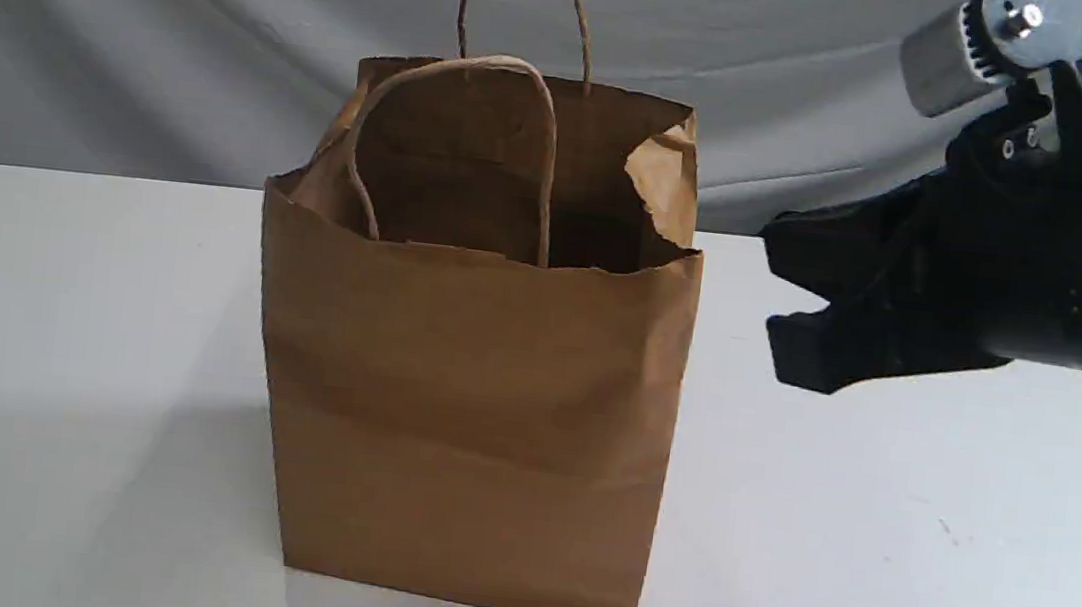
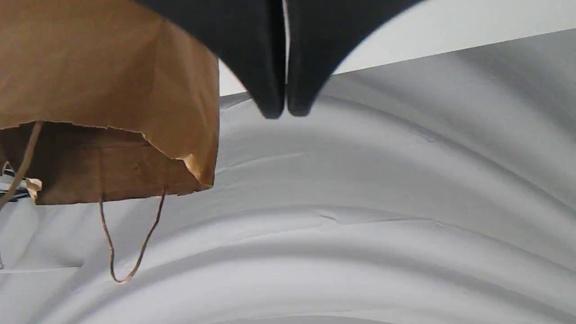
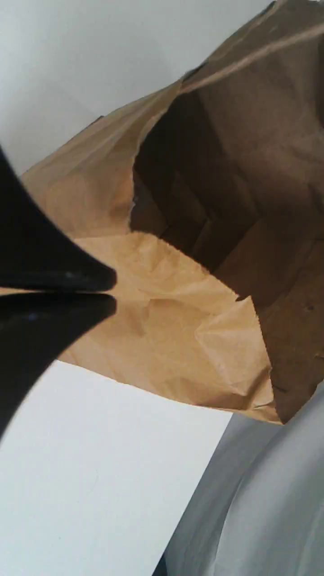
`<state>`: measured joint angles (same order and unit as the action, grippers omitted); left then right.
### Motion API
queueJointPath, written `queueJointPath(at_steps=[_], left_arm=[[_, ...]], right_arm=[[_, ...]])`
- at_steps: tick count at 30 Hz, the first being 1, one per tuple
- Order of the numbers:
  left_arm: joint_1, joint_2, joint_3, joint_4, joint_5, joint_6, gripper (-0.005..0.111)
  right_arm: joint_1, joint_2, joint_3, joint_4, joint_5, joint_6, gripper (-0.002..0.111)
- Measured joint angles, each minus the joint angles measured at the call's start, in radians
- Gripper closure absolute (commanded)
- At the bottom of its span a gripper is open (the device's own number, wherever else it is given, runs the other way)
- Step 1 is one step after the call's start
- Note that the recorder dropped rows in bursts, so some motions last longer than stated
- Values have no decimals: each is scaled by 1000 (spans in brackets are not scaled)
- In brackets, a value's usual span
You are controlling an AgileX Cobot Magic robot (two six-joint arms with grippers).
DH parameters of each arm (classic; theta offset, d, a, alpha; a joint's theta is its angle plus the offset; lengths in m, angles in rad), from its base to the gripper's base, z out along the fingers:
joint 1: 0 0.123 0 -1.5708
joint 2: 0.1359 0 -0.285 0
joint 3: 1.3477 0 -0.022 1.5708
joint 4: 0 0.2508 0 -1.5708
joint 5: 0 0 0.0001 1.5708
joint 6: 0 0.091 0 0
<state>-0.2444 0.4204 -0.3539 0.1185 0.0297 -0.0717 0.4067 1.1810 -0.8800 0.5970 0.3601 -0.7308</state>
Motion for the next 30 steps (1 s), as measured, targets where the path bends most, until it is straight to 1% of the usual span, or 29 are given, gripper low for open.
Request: queueJointPath(at_steps=[7,10,14,16,19,22,30], left_arm=[[0,0,0,0,0,0,107],[0,0,0,0,0,0,107],[0,0,0,0,0,0,107],[0,0,0,0,0,0,107],[0,0,0,0,0,0,107],[0,0,0,0,0,0,107],[0,0,0,0,0,0,107]], right_arm=[[0,0,2,-41,-29,0,108],[0,0,2,5,-122,0,108],[0,-7,2,60,-292,0,108],[0,-30,2,65,-335,0,108],[-11,-88,11,58,-347,0,108],[-54,-172,47,53,-360,0,108],[-268,-481,283,53,-365,0,108]])
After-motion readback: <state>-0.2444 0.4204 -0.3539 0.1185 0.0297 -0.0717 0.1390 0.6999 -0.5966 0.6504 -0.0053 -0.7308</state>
